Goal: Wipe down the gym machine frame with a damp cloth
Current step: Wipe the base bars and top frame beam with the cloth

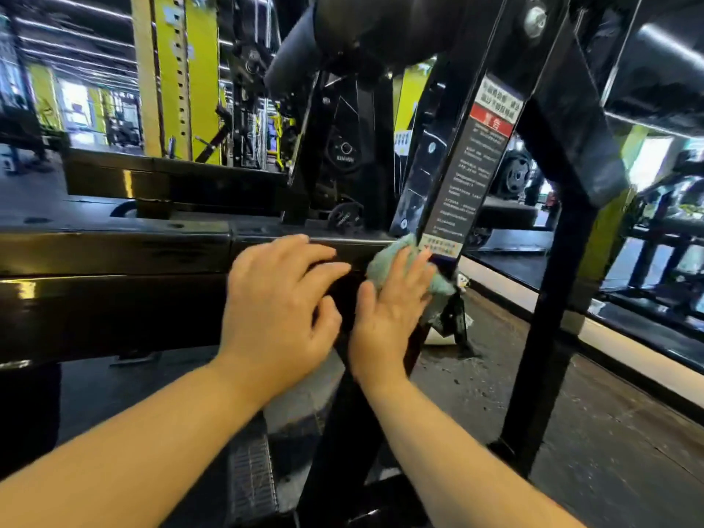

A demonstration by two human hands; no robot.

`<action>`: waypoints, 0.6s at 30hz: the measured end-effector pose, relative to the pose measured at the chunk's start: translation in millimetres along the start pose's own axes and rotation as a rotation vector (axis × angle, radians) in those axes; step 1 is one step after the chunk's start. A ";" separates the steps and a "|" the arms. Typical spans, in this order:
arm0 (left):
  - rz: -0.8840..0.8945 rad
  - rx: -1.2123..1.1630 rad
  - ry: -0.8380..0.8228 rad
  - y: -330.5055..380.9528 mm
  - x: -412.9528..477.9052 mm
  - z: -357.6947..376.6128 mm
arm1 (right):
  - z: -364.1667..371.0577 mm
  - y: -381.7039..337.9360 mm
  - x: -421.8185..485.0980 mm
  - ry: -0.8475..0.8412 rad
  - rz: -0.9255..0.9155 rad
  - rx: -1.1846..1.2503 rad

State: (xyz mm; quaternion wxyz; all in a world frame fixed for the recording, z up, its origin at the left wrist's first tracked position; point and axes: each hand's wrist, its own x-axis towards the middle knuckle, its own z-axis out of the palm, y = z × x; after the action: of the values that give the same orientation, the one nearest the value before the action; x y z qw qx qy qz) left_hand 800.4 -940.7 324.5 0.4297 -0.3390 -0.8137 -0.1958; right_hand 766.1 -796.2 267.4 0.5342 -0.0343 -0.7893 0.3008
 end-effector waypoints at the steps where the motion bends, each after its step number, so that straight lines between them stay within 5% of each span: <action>1: -0.044 0.057 0.012 -8.1 -4.2 -6.6 | 6.2 -7.0 -16.7 -0.012 -0.078 -0.009; 12: -0.404 0.322 0.209 -122.0 -80.7 -94.2 | 65.3 -131.9 -72.4 -0.223 -0.626 -0.179; 18: -0.655 0.304 0.322 -155.6 -124.6 -130.2 | 55.1 -99.2 -62.2 -0.084 -0.335 -0.170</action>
State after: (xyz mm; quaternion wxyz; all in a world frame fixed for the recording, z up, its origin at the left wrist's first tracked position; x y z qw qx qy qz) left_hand 812.1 -1175.8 288.7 0.5117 0.0413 -0.8208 -0.2505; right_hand 771.5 -924.7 253.3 0.5383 0.0651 -0.8283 0.1411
